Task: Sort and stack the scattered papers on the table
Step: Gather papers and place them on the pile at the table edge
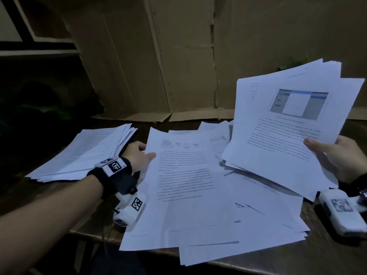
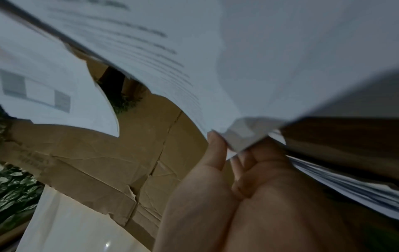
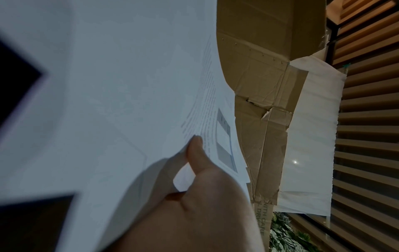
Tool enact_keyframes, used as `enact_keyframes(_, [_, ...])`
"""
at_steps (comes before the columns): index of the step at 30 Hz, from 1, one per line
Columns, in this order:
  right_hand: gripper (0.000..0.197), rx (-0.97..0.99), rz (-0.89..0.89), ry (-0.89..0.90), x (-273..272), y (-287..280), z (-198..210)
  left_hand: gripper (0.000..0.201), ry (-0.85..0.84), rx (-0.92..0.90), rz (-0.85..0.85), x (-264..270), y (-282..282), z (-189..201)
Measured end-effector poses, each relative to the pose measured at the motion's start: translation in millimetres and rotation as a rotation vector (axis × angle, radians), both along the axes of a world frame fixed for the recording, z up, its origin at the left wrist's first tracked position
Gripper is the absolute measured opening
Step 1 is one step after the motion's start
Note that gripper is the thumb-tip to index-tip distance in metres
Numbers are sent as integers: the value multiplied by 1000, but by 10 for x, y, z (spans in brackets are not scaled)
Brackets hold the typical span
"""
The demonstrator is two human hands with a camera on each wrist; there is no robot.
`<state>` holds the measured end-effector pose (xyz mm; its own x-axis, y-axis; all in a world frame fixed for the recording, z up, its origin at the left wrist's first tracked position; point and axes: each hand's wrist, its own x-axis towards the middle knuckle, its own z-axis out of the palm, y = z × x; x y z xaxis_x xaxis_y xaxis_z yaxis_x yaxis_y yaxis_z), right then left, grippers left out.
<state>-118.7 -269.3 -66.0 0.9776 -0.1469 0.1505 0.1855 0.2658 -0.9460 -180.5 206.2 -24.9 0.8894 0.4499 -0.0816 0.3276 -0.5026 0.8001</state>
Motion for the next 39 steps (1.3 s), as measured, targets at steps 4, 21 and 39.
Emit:
enact_keyframes(4, [79, -51, 2, 11, -14, -18, -8, 83, 119, 2, -74, 2, 102, -28])
enact_keyframes(21, [51, -17, 52, -12, -65, 36, 35, 55, 75, 385, -284, 296, 141, 140])
enact_keyframes(39, [40, -68, 75, 54, -261, 196, 168, 8, -503, 57, -221, 215, -66, 648])
